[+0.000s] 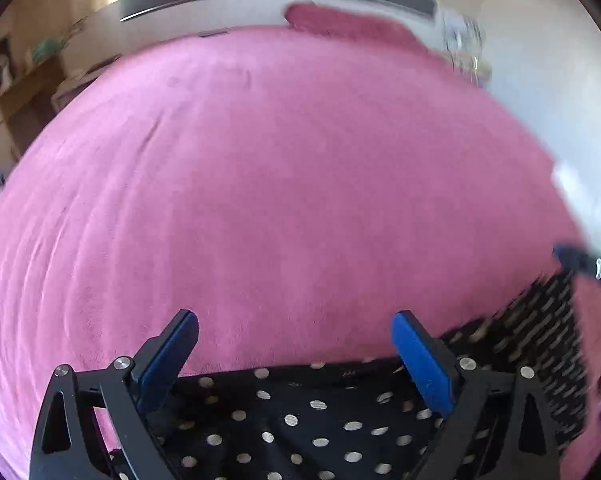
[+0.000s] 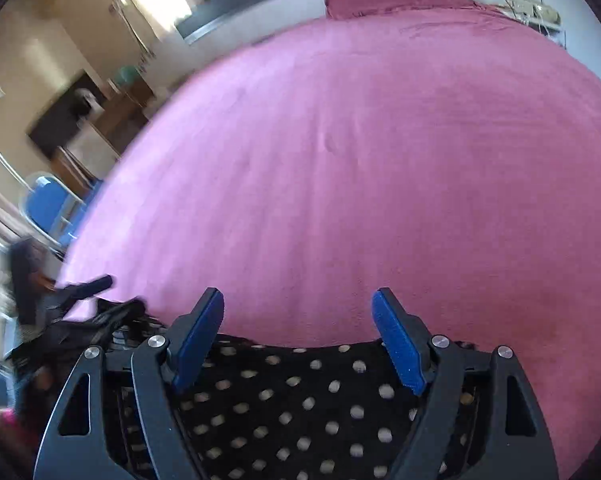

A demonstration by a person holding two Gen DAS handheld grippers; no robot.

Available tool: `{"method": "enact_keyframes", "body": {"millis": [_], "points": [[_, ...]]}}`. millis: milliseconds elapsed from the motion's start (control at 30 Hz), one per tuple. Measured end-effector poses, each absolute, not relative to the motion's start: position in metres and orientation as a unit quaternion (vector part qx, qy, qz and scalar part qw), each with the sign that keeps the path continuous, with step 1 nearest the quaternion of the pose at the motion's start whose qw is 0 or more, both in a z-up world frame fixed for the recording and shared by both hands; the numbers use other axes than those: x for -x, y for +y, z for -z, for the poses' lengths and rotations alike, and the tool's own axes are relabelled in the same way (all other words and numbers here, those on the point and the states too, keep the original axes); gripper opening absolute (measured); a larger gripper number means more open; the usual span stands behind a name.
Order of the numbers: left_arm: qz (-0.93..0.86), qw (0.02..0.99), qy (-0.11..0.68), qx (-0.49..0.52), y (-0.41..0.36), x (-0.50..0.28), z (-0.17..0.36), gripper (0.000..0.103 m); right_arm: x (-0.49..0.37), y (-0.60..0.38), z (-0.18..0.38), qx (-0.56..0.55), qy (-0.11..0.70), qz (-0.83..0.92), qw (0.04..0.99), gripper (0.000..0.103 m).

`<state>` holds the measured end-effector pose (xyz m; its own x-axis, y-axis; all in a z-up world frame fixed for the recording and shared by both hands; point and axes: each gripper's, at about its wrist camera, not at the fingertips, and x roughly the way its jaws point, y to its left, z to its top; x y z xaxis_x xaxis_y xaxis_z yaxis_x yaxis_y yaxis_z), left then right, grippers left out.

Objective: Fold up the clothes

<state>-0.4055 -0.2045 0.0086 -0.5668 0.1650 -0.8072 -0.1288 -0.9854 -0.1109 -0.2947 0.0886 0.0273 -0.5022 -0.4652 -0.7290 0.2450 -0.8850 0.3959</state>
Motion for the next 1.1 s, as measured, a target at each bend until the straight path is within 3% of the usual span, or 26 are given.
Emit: {"method": "enact_keyframes", "body": {"millis": [167, 300, 433, 467, 567, 600, 733, 800, 833, 867, 1100], "points": [[-0.887, 0.093, 0.019, 0.453, -0.204, 0.358, 0.001, 0.099, 0.263, 0.103, -0.036, -0.456, -0.044, 0.863, 0.212, 0.080], [-0.882, 0.074, 0.104, 0.453, -0.197, 0.329, 0.026, 0.099, 0.244, 0.136, -0.020, -0.455, -0.047, 0.865, 0.207, 0.079], [-0.891, 0.081, 0.098, 0.436, -0.199, 0.314, 0.017, 0.097, 0.240, 0.152, -0.007, -0.444, -0.052, 0.869, 0.214, 0.077], [-0.891, 0.090, 0.095, 0.434, -0.200, 0.310, 0.009, 0.097, 0.244, 0.156, -0.005, -0.442, -0.064, 0.868, 0.217, 0.074], [-0.885, 0.124, 0.095, 0.439, -0.176, 0.310, 0.009, 0.097, 0.256, 0.168, 0.004, -0.439, -0.100, 0.864, 0.226, 0.046], [-0.882, 0.127, 0.098, 0.442, -0.172, 0.311, 0.013, 0.097, 0.264, 0.170, 0.006, -0.441, -0.115, 0.861, 0.227, 0.041], [-0.871, 0.143, 0.109, 0.457, -0.154, 0.313, 0.030, 0.097, 0.290, 0.174, 0.025, -0.470, -0.152, 0.836, 0.238, 0.041], [-0.865, 0.150, 0.115, 0.464, -0.146, 0.314, 0.039, 0.102, 0.296, 0.173, 0.029, -0.479, -0.147, 0.830, 0.246, 0.041], [-0.862, 0.154, 0.118, 0.468, -0.141, 0.314, 0.043, 0.103, 0.296, 0.172, 0.028, -0.477, -0.141, 0.831, 0.249, 0.037], [-0.862, 0.155, 0.114, 0.469, -0.142, 0.315, 0.045, 0.103, 0.294, 0.170, 0.024, -0.466, -0.128, 0.838, 0.253, 0.012], [-0.865, 0.153, 0.108, 0.466, -0.156, 0.300, 0.048, 0.103, 0.209, 0.135, -0.042, -0.363, -0.051, 0.867, 0.336, 0.009]]}}
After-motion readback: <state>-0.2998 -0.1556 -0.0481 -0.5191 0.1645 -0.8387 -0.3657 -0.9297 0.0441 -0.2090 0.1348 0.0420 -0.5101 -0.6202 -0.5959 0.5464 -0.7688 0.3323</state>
